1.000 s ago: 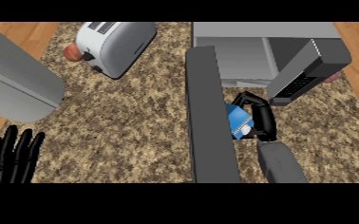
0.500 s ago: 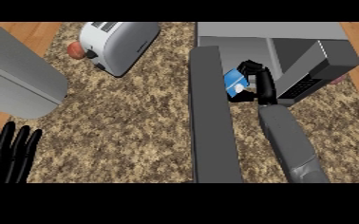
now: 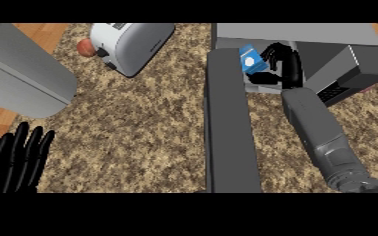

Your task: Pick up the milk, place it into the microwave and close the microwave

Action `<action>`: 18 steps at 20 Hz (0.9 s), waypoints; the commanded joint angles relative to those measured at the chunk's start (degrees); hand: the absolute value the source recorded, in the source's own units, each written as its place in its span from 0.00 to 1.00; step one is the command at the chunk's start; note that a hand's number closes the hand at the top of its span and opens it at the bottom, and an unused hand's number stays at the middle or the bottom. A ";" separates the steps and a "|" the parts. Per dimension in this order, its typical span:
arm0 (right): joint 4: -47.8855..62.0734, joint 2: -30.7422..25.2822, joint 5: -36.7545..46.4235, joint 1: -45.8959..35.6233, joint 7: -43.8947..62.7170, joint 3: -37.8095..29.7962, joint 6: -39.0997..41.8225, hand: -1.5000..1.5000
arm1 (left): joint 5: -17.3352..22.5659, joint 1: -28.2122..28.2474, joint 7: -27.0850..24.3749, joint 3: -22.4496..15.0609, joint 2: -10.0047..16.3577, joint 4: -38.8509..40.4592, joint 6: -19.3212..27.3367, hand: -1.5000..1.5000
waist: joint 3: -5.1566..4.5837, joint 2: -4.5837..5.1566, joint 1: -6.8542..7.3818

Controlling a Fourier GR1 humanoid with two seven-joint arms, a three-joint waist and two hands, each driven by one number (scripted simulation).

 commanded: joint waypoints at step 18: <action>12.44 0.92 9.58 -10.31 3.29 5.29 -8.80 0.00 | -4.07 -2.10 -1.14 -0.57 0.98 2.94 -0.60 0.00 | 0.06 0.92 2.38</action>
